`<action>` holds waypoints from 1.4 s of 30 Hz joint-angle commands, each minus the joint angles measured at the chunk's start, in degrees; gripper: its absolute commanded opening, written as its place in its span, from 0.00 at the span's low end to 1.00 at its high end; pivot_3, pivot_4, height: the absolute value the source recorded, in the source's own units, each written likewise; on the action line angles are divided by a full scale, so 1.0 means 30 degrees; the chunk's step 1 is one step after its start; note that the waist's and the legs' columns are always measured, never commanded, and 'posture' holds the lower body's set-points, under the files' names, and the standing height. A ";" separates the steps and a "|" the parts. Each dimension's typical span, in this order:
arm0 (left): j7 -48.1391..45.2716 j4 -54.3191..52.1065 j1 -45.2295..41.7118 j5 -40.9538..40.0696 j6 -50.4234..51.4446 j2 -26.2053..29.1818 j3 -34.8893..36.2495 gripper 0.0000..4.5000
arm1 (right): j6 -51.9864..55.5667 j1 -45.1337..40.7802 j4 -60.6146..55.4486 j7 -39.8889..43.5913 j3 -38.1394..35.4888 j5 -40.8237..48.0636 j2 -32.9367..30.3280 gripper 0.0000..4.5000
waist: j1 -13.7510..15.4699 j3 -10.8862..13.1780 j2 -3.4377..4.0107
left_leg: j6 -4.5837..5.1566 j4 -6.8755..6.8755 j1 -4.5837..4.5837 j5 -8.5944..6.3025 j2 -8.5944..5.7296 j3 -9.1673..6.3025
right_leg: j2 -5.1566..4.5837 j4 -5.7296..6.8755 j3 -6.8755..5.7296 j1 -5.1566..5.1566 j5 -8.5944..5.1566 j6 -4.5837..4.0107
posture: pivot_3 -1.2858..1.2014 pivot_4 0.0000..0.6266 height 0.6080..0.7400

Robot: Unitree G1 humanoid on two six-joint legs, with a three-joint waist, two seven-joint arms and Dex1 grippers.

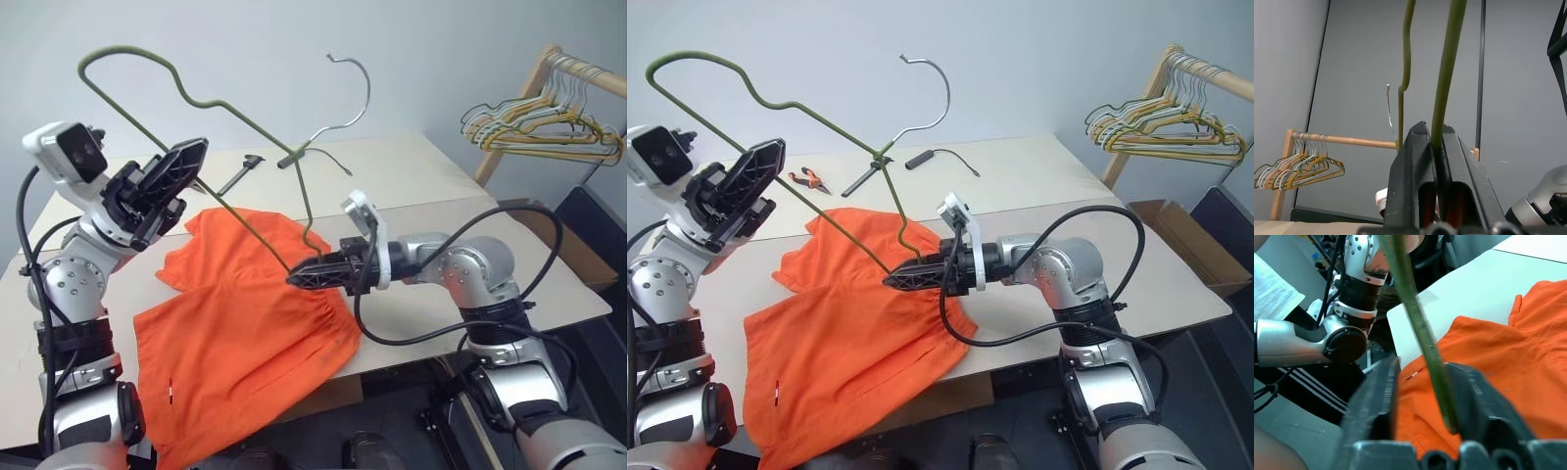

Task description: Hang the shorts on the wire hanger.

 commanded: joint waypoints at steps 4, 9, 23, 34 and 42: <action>-0.0306 -0.0280 0.0075 0.0355 -0.0207 0.0122 0.0208 0.00 | -0.0100 -0.0454 -0.0069 -0.0568 -0.0667 0.0394 0.0300 0.01 | -0.0014 -0.0001 -0.0002 | 0.0000 0.0000 0.0001 0.0000 0.0004 -0.0001 | 0.0007 0.0001 0.0001 -0.0001 0.0000 0.0000 | 0.48 0.00 1.00; 0.0613 -0.0603 0.0553 0.2456 -0.1866 -0.0559 -0.0448 0.06 | -0.0033 -0.0327 -0.0161 -0.0768 -0.0858 0.0576 0.0408 0.00 | -0.0009 -0.0001 -0.0002 | -0.0001 0.0001 0.0001 0.0000 -0.0003 0.0004 | -0.0003 0.0000 0.0003 0.0002 0.0002 0.0001 | 0.48 0.00 1.00; 0.0150 -0.1073 0.5611 1.1678 -0.5056 0.4345 -0.4568 1.00 | 0.3747 0.2896 -0.2392 -0.2672 -0.4918 0.3464 -0.3431 0.00 | -0.0013 0.0000 0.0004 | 0.0010 0.0004 -0.0024 -0.0040 0.0014 0.0027 | -0.0009 -0.0029 0.0007 -0.0033 0.0006 0.0001 | 0.47 0.00 1.00; -0.1773 -0.5349 1.0365 1.3629 -0.6454 0.8402 -0.4297 1.00 | 0.7827 0.5298 0.1233 0.1611 -0.1310 0.3229 -1.1544 0.00 | -0.0021 0.0046 0.0087 | 0.0166 0.0011 -0.0019 -0.0152 0.0019 0.0158 | -0.0069 -0.0049 0.0062 -0.0109 -0.0037 -0.0055 | 0.46 0.00 1.00; -0.1381 -0.6446 1.0409 1.3366 -0.5819 0.8293 -0.4437 1.00 | 0.5961 0.3570 0.5129 0.4803 0.3204 0.0369 -1.2574 0.00 | -0.0039 0.0049 0.0131 | 0.0171 0.0013 -0.0002 -0.0151 0.0036 0.0181 | -0.0030 -0.0045 0.0082 -0.0093 -0.0011 0.0007 | 0.47 0.00 1.00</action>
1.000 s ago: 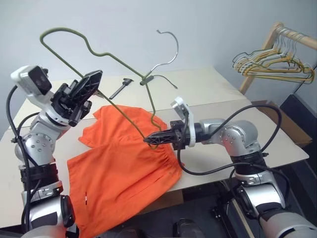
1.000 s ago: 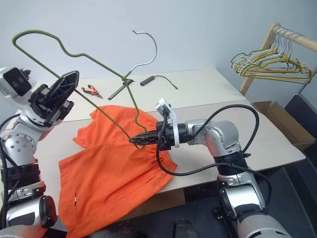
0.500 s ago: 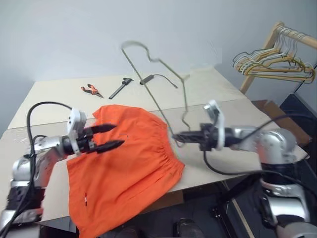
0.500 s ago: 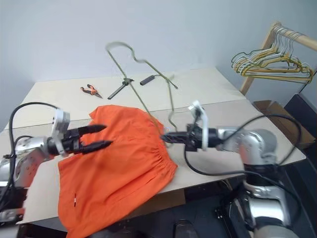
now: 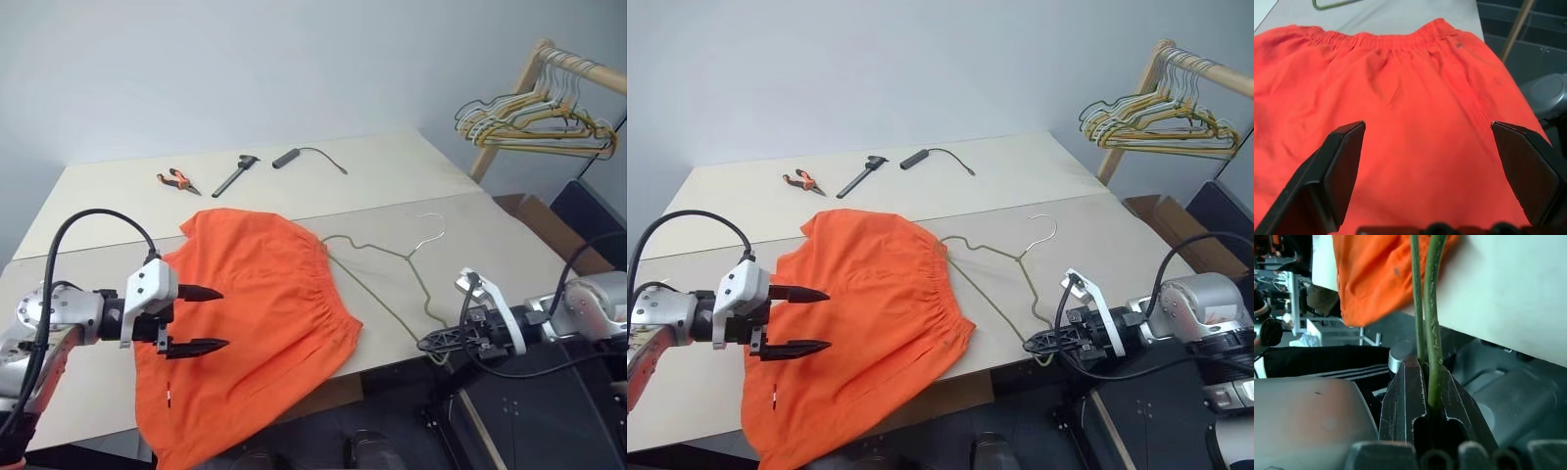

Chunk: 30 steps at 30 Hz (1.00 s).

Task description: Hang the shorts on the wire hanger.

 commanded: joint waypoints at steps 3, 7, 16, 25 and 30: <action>0.0236 -0.0979 0.0106 -0.0183 0.0270 0.0158 0.0288 1.00 | -0.1544 -0.1391 0.2432 0.1494 0.1595 -0.2003 0.0136 0.00 | 0.0045 0.0000 0.0000 | 0.0003 0.0005 -0.0009 -0.0002 -0.0003 0.0005 | -0.0002 -0.0006 -0.0001 0.0000 0.0001 0.0003 | 0.47 0.00 1.00; 0.0308 -0.1092 0.0465 -0.0076 0.0223 0.0205 0.0447 1.00 | -0.1769 -0.1478 0.3386 0.1428 0.1611 -0.2650 0.0988 0.00 | 0.0064 0.0000 0.0000 | 0.0007 0.0009 -0.0010 -0.0004 -0.0002 0.0012 | 0.0000 -0.0004 0.0000 0.0002 0.0001 0.0004 | 0.47 0.00 1.00; 0.0584 -0.1187 0.0435 -0.0242 0.0200 -0.0033 0.0286 1.00 | -0.1516 -0.1389 0.3147 0.1686 0.0863 -0.2511 0.1497 0.00 | 0.0072 0.0001 0.0019 | 0.0015 0.0071 -0.0011 -0.0012 0.0004 0.0008 | -0.0002 0.0015 -0.0003 0.0016 0.0005 0.0009 | 0.47 0.00 1.00; 0.0725 -0.1039 0.0769 -0.0001 -0.0090 -0.0185 0.0275 1.00 | -0.1849 -0.1353 0.2401 0.3068 0.1766 -0.2792 0.1447 0.00 | 0.0077 0.0003 0.0024 | 0.0054 0.0155 -0.0019 -0.0038 0.0007 0.0007 | -0.0008 0.0022 -0.0006 0.0049 0.0020 0.0033 | 0.48 0.00 1.00; 0.0980 -0.1082 0.1190 0.0459 -0.0284 -0.0074 0.0265 1.00 | -0.2434 -0.2169 0.3015 0.4076 0.2884 -0.3487 0.1712 0.00 | 0.0076 0.0004 0.0036 | 0.0053 0.0159 -0.0015 -0.0038 0.0007 0.0004 | -0.0009 0.0026 -0.0007 0.0053 0.0022 0.0033 | 0.48 0.00 1.00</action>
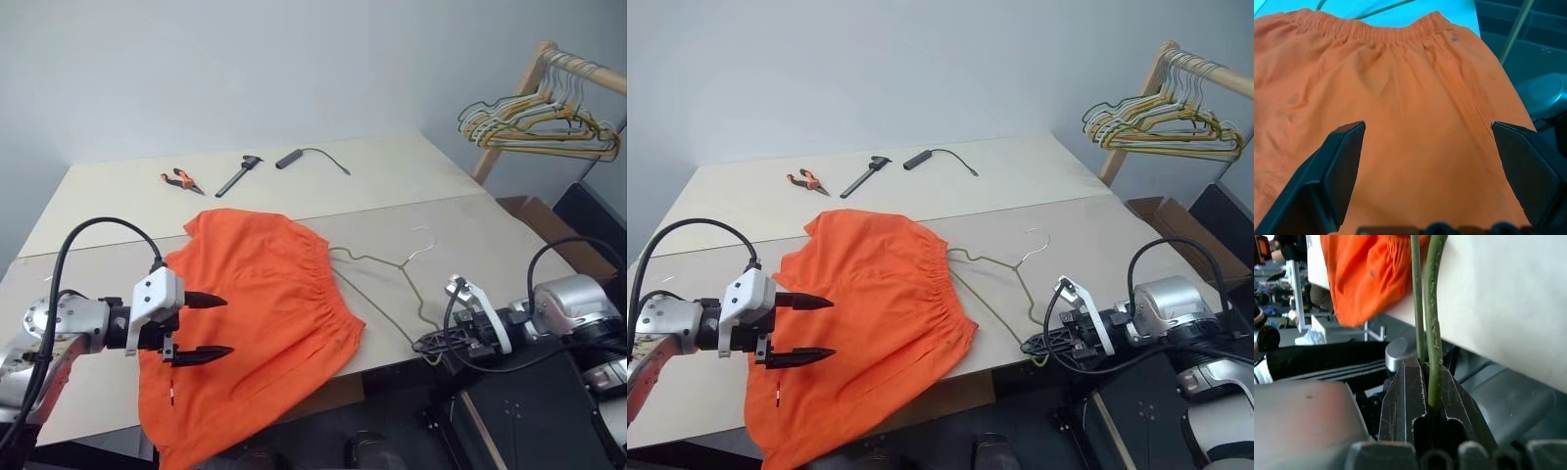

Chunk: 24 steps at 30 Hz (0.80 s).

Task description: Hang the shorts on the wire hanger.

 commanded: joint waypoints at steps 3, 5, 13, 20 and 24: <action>0.0300 -0.0318 0.0234 0.0616 -0.0619 0.0076 0.0196 1.00 | -0.1514 -0.2197 0.1389 0.1568 0.1499 -0.1494 0.0539 0.00 | -0.0048 0.0003 0.0014 | -0.0002 0.0005 0.0009 0.0001 0.0001 0.0006 | 0.0005 0.0008 0.0008 -0.0003 0.0004 0.0002 | 0.49 0.00 1.00; 0.0408 -0.0329 0.0241 0.0641 -0.0641 0.0042 0.0211 1.00 | -0.2341 -0.3120 0.2689 0.2407 0.2197 -0.2303 0.0911 0.00 | -0.0004 0.0004 0.0017 | -0.0007 0.0010 0.0008 0.0003 0.0001 0.0000 | 0.0006 0.0014 0.0003 -0.0003 0.0005 0.0001 | 0.49 0.00 1.00; 0.0543 -0.0278 -0.0055 0.0240 -0.0331 0.0110 0.0696 1.00 | -0.5043 -0.6114 0.6236 0.4235 0.5382 -0.3632 0.2250 0.00 | 0.0140 0.0015 0.0038 | -0.0015 0.0015 -0.0002 0.0008 -0.0001 -0.0002 | 0.0003 0.0028 0.0002 -0.0010 0.0007 0.0000 | 0.51 0.00 1.00; 0.0871 -0.0577 0.0145 0.0480 -0.0392 0.0058 0.0539 1.00 | -0.6822 -0.7871 0.9700 0.4235 0.6741 -0.3907 0.3974 0.00 | 0.0364 0.0018 0.0050 | -0.0036 0.0015 -0.0001 0.0016 -0.0003 -0.0001 | -0.0002 0.0044 0.0005 -0.0018 0.0013 -0.0009 | 0.52 0.00 1.00; 0.1027 -0.0846 0.0017 0.0270 -0.0192 -0.0096 0.0362 1.00 | -0.8022 -0.8890 1.2822 0.4235 0.5710 -0.5130 0.5594 0.00 | 0.0483 0.0021 0.0055 | -0.0053 0.0016 0.0000 0.0024 -0.0005 -0.0004 | -0.0003 0.0092 0.0006 -0.0036 0.0013 -0.0013 | 0.52 0.00 1.00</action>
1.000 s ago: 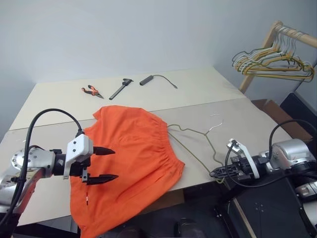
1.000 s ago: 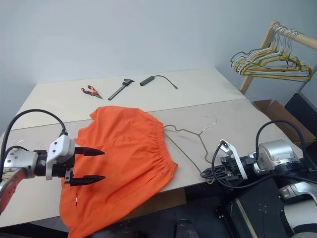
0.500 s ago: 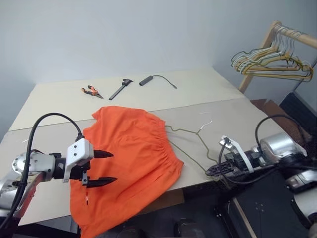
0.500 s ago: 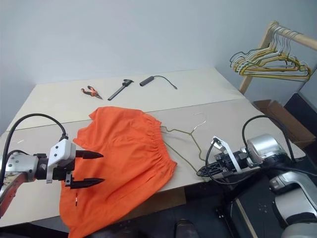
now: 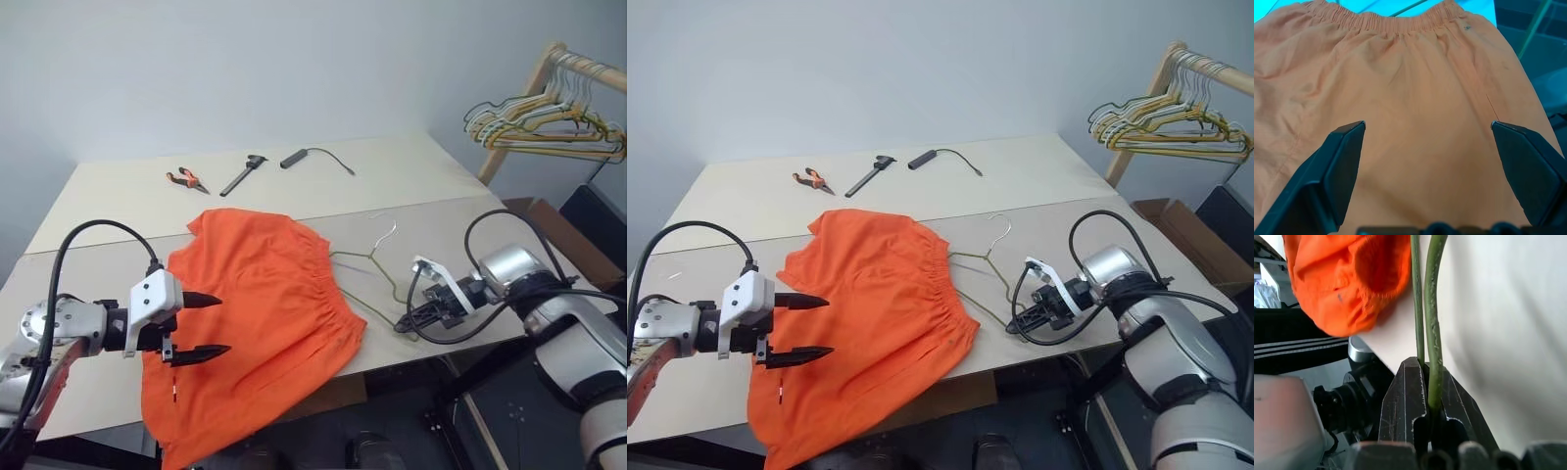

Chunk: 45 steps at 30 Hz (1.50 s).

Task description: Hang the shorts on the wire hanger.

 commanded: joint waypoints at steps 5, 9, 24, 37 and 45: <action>0.0285 -0.0656 -0.0383 -0.0127 0.0095 -0.0058 0.0085 1.00 | -0.1735 -0.1880 0.4295 0.1009 -0.3631 -0.1945 0.1794 0.00 | 0.0128 0.0003 0.0005 | -0.0012 0.0006 -0.0009 0.0007 -0.0020 0.0005 | -0.0014 0.0109 0.0020 -0.0044 -0.0002 -0.0005 | 0.52 0.00 1.00; 0.0326 -0.0627 -0.0409 -0.0112 0.0050 -0.0123 -0.0012 1.00 | -0.1703 -0.1859 0.4562 0.0517 -0.5822 -0.2206 0.1998 0.00 | 0.0167 0.0002 0.0007 | -0.0043 0.0007 -0.0055 0.0026 -0.0018 0.0002 | -0.0009 0.0129 0.0022 -0.0100 -0.0004 -0.0009 | 0.52 0.00 1.00; 0.0327 0.0792 -0.3542 0.0308 -0.0455 -0.0508 -0.1097 1.00 | -0.6650 0.1048 -0.2636 -0.2446 -1.0197 -0.3431 0.1727 0.00 | -0.0042 0.0003 0.0014 | -0.0071 0.0014 -0.0063 0.0049 -0.0021 0.0010 | 0.0019 0.0178 0.0054 -0.0129 -0.0005 -0.0011 | 0.50 0.00 1.00; 0.0110 0.7491 -1.2628 0.0425 -0.2269 -0.1069 -0.0137 1.00 | -1.1365 0.2859 -0.8910 -0.5500 -0.9356 -0.6223 0.1892 0.00 | -0.0318 0.0001 0.0008 | -0.0188 0.0056 -0.0082 0.0121 -0.0035 0.0016 | 0.0033 0.0170 0.0047 -0.0122 -0.0005 -0.0001 | 0.49 0.00 1.00; -0.2268 1.2080 -1.6969 0.2430 -0.3612 -0.1622 -0.2536 1.00 | -1.3705 0.2535 -0.9531 -0.6519 -0.8306 -0.8244 0.2303 0.00 | -0.0495 0.0002 0.0004 | -0.0189 0.0074 -0.0102 0.0124 -0.0039 0.0021 | 0.0048 0.0166 0.0041 -0.0126 -0.0007 0.0008 | 0.49 0.00 1.00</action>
